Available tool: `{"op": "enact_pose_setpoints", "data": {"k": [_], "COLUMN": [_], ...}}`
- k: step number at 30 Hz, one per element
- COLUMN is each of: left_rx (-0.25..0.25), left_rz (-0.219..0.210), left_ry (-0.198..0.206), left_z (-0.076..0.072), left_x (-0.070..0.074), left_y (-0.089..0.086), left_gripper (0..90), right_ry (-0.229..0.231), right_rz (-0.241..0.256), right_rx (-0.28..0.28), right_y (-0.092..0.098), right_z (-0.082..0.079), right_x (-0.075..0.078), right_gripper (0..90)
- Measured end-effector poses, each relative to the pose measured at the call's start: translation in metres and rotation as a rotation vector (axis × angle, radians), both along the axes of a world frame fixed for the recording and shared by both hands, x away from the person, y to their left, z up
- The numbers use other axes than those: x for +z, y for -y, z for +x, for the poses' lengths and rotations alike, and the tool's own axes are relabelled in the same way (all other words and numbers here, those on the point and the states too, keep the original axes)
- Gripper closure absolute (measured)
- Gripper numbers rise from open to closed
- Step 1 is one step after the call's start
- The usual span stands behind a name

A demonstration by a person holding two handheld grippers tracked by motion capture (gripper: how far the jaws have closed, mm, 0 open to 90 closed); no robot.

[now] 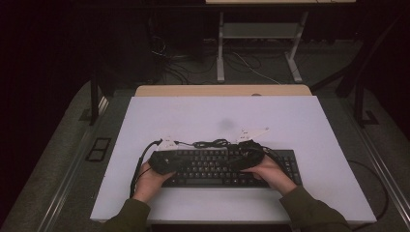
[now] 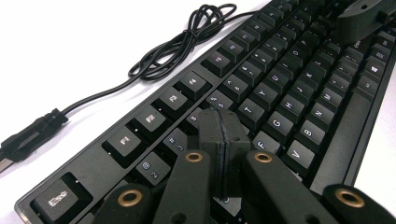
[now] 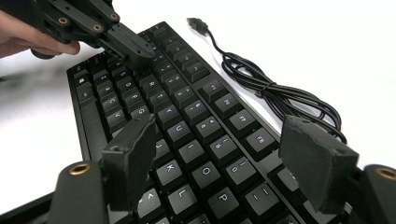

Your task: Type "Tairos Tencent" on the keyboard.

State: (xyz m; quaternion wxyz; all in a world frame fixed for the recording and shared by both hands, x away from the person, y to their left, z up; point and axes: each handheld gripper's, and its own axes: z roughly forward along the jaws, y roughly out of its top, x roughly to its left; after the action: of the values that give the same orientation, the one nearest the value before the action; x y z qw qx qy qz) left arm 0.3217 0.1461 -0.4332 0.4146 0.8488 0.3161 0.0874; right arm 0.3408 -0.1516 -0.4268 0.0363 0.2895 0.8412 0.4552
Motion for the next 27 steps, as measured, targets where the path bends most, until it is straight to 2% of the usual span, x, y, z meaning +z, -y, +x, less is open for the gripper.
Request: {"op": "enact_pose_setpoints", "data": {"k": [2,6,8,9,27], "left_rx": [-0.007,-0.002,-0.008,-0.003,-0.008], "left_rz": [0.013,0.004,0.021,0.011,0.003], "left_ry": [-0.003,-0.006,-0.009,-0.013,-0.003], "left_z": [0.0002,0.0000,0.0003,0.0004,-0.0021], "left_x": [-0.0003,-0.0016,-0.0032,-0.0034,0.0006], "left_y": [0.0002,0.0020,0.0023,0.0023,-0.0019], "left_gripper": [89.1,89.1,89.1,89.1,87.9], "right_ry": [-0.001,0.001,0.000,0.000,0.001], "right_rz": [0.000,0.002,0.003,0.003,0.008], "right_rx": [0.000,-0.001,-0.001,-0.001,-0.005], "right_y": [0.0001,0.0001,0.0001,0.0001,0.0015], "right_z": [0.0000,0.0000,0.0000,-0.0001,0.0000], "right_x": [0.0000,0.0000,0.0000,0.0001,0.0017], "right_gripper": [27.2,27.2,27.2,27.2,27.2]}}
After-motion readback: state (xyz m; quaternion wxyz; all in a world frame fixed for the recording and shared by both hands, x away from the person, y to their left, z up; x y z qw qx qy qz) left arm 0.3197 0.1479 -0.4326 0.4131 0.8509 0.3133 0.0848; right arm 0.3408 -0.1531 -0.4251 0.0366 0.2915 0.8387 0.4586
